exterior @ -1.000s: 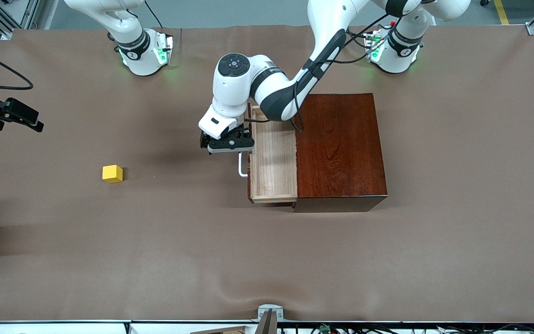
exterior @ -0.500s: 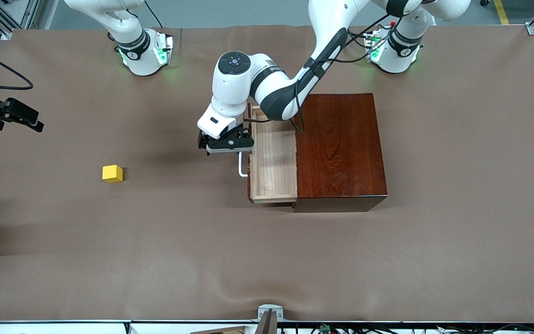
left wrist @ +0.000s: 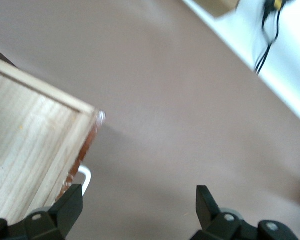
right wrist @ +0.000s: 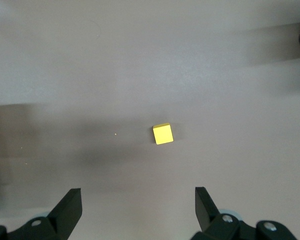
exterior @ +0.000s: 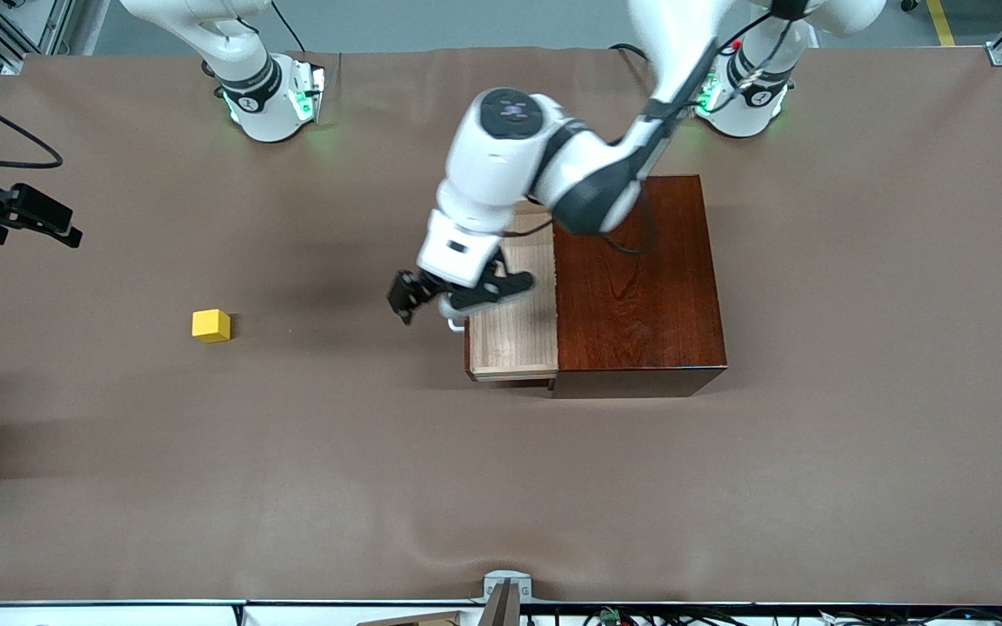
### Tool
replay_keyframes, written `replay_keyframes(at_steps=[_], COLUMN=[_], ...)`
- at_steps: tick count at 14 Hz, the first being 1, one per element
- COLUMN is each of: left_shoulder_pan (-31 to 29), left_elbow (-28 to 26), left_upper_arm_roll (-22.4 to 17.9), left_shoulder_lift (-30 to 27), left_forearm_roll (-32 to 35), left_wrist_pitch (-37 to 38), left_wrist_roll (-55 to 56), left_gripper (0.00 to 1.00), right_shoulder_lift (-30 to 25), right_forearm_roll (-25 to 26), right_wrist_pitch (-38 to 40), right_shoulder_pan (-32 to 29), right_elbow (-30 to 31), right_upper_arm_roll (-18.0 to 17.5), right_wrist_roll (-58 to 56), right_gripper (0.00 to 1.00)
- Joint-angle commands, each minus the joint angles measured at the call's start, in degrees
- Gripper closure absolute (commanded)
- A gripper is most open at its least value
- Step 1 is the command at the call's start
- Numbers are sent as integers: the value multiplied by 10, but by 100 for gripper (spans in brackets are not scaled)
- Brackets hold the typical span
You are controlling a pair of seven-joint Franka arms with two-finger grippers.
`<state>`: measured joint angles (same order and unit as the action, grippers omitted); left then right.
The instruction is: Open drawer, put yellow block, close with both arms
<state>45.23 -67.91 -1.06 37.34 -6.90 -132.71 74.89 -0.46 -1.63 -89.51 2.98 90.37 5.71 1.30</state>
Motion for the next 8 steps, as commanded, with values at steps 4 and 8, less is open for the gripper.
replay_keyframes(at_steps=[4, 8], left_shoulder_pan=[-101, -159], left_elbow=[-21, -27], left_upper_arm_roll=[9, 10], left_shoulder_lift=[-57, -76], left_forearm_roll=[-58, -65], left_wrist_pitch=[3, 14], left_wrist_roll=[24, 23], left_gripper=[0, 0], right_shoulder_lift=[-9, -6], right_forearm_roll=[7, 7], right_wrist_pitch=[-3, -7], right_shoulder_pan=[-6, -35], right_elbow=[4, 11], right_upper_arm_roll=[2, 4], right_wrist_roll=[-7, -71], right_gripper=[0, 0])
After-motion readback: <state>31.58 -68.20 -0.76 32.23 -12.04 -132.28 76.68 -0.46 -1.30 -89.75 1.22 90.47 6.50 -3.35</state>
